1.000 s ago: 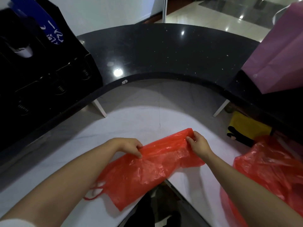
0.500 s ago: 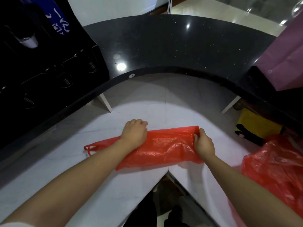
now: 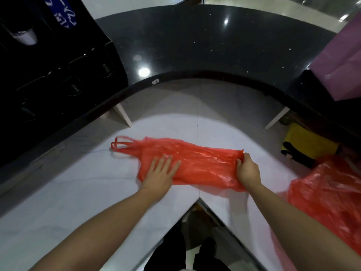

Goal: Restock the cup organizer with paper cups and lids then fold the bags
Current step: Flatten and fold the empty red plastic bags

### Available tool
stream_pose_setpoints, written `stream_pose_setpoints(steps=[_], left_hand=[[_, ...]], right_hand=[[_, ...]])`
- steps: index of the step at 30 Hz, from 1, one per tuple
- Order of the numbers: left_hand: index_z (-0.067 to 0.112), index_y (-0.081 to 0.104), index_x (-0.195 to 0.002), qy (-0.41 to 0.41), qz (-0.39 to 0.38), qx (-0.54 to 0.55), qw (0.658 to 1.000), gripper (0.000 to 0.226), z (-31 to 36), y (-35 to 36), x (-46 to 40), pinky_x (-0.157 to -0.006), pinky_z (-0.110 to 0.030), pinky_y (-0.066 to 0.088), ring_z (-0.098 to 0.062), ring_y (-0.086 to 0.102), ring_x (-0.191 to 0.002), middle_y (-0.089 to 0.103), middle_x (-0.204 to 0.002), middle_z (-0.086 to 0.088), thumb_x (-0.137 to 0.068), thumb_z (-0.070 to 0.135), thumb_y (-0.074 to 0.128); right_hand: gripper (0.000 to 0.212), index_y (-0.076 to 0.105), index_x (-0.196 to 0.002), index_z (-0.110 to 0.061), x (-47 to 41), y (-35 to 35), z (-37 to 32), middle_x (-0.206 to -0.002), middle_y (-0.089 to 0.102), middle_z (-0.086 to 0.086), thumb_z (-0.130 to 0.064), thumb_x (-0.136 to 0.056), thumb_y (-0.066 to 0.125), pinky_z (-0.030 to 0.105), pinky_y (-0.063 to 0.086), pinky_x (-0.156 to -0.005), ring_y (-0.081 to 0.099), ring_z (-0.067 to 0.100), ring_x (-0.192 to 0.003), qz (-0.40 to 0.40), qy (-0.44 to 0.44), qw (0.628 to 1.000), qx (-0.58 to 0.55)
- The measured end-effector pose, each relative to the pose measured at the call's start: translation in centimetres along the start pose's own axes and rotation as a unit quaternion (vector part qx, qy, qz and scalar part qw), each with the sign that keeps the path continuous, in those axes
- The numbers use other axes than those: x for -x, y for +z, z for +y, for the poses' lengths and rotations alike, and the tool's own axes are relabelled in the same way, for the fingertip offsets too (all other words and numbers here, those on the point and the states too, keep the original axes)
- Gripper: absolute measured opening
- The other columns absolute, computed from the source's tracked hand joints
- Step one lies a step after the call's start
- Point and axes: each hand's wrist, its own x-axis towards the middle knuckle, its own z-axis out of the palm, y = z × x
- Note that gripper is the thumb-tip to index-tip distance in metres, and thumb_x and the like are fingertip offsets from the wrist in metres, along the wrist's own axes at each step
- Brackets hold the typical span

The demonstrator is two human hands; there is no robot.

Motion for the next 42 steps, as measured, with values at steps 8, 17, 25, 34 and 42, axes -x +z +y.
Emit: stream_pose_setpoints(steps=[8, 17, 25, 34, 42], left_hand=[[0.023, 0.043, -0.151, 0.052, 0.017, 0.016, 0.998, 0.068, -2.2, -1.9, 2.0, -0.121, -0.058, 0.020, -0.031, 0.028, -0.149, 0.036, -0.160, -0.007, -0.086, 0.044, 0.049], [0.037, 0.003, -0.160, -0.073, -0.077, 0.106, 0.989, 0.065, 1.4, -0.8, 1.9, -0.122, -0.056, 0.007, -0.029, -0.002, -0.155, -0.001, -0.170, 0.002, -0.101, 0.063, 0.013], [0.027, 0.042, -0.148, -0.054, 0.053, 0.094, 0.993, 0.054, 0.8, -2.2, 2.8, -0.118, -0.050, 0.026, -0.033, 0.033, -0.138, 0.036, -0.156, -0.007, -0.103, 0.053, 0.027], [0.029, 0.035, -0.154, 0.003, 0.076, 0.093, 0.993, 0.057, 4.6, -5.7, -5.6, -0.122, -0.056, 0.014, -0.029, 0.014, -0.154, 0.023, -0.166, -0.007, -0.100, 0.045, 0.032], [0.047, 0.002, -0.158, -0.101, -0.012, 0.127, 0.987, 0.073, 3.3, 0.7, -3.7, -0.121, -0.059, -0.010, -0.031, -0.015, -0.154, -0.012, -0.169, 0.002, -0.093, 0.073, 0.020]], right_hand=[[0.017, 0.048, -0.110, -0.012, 0.5, 0.6, 0.3, -0.099, 0.067, 0.020, -0.027, -0.103, 0.043, 0.040, 0.043, -0.072, 0.056, 0.036, -0.082, -0.011, 0.009, 1.000, -0.024], [0.018, 0.046, -0.110, -0.012, -0.2, 0.0, -0.1, -0.100, 0.066, 0.020, -0.028, -0.104, 0.041, 0.039, 0.040, -0.069, 0.051, 0.033, -0.079, 0.019, 0.023, 0.999, -0.013], [0.059, 0.035, -0.144, -0.017, 1.1, 0.1, -1.6, -0.137, 0.048, 0.016, -0.037, -0.095, 0.059, 0.053, 0.038, -0.104, 0.048, 0.039, -0.124, 0.108, -0.033, 0.994, 0.009], [0.031, 0.063, -0.121, -0.015, 2.6, 2.6, -5.1, -0.126, 0.058, 0.006, -0.034, -0.099, 0.051, 0.044, 0.040, -0.101, 0.054, 0.029, -0.119, 0.081, -0.287, 0.952, 0.066], [0.062, 0.000, -0.159, -0.043, 2.2, 6.1, -2.3, -0.167, -0.018, -0.001, -0.063, -0.102, 0.013, 0.046, -0.010, -0.124, -0.022, 0.019, -0.152, -0.077, -0.236, 0.939, 0.239]])
